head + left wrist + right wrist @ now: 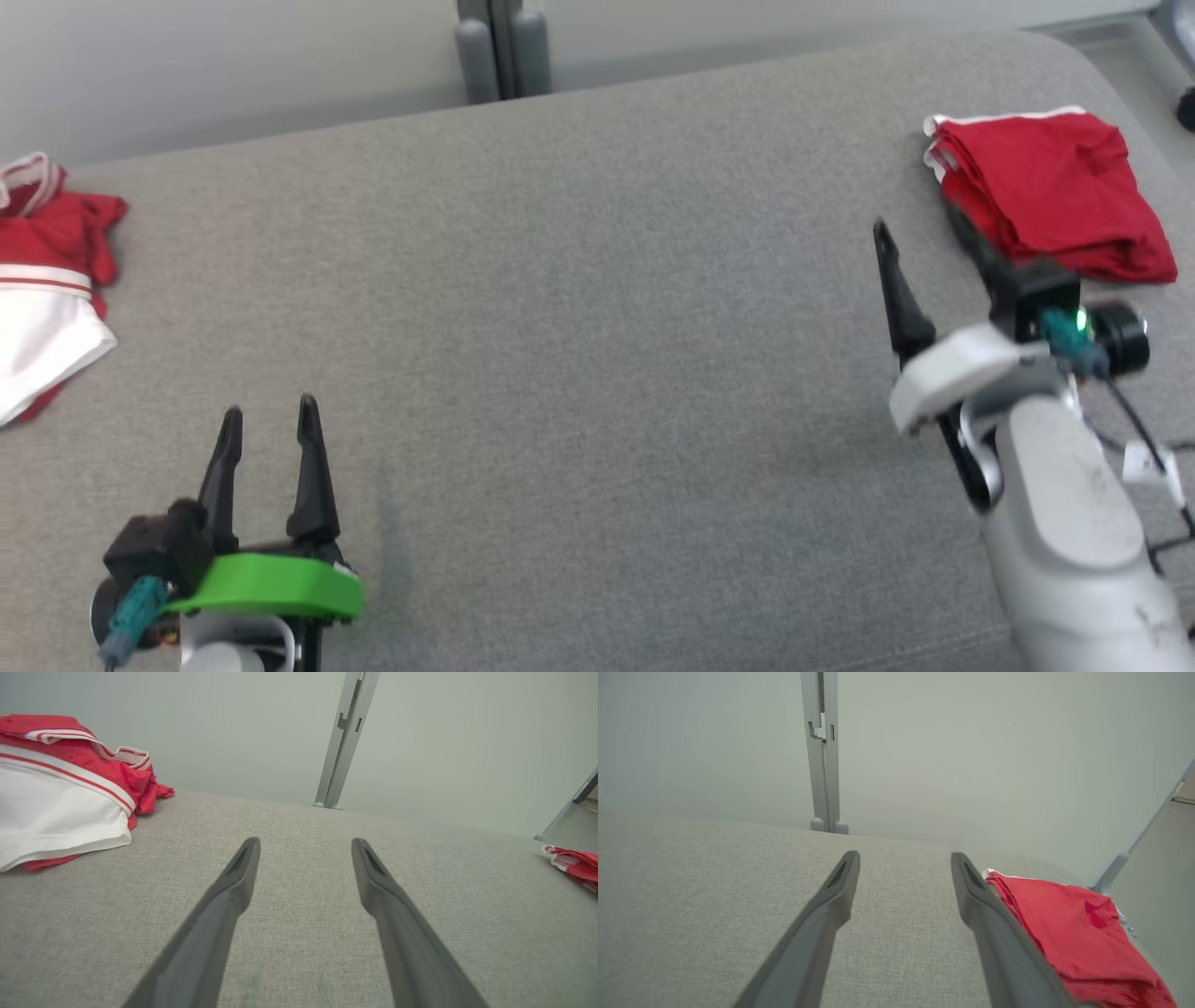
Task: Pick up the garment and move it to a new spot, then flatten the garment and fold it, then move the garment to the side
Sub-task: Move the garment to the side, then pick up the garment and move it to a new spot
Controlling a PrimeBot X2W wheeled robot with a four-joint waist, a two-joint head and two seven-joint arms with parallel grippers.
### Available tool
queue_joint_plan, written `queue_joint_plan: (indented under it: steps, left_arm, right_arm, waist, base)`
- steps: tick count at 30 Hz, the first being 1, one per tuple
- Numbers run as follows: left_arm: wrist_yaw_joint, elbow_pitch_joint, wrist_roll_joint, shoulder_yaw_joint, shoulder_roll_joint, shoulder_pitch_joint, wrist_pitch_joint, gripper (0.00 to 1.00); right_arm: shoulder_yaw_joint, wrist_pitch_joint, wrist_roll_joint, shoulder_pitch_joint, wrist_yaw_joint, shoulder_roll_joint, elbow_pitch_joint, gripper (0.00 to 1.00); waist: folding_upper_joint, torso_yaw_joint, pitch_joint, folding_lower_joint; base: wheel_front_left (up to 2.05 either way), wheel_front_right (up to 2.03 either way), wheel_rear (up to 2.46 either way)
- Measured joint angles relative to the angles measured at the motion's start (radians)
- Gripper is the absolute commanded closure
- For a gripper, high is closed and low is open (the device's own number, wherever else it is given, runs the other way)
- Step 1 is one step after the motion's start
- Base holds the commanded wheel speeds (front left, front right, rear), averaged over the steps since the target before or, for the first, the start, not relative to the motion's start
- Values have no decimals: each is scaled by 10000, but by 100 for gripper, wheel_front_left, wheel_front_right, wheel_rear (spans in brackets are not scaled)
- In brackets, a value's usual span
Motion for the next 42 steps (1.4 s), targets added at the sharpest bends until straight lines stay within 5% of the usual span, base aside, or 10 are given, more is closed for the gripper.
queue_joint_plan:
  steps: [14, 34, 42]
  left_arm:
    - [-25, 17, -234, 451, -213, 1300, -2, 0]
    - [65, 182, -543, 121, -224, 1387, -2, 0]
    - [96, 176, -514, -201, -240, 1104, -2, 0]
  right_arm:
    - [-148, 2, 1145, 3754, 0, 188, -2027, 0]
    - [92, 2, 1041, 3904, 0, 190, -2345, 0]
    - [-307, 2, 888, 4056, 0, 188, -2410, 0]
  waist:
    - [0, 565, -1102, 0]
    - [0, 769, -1169, 0]
    - [0, 1607, -1147, -1]
  base:
    - [0, 0, 0]
    - [0, 0, 0]
    - [0, 0, 0]
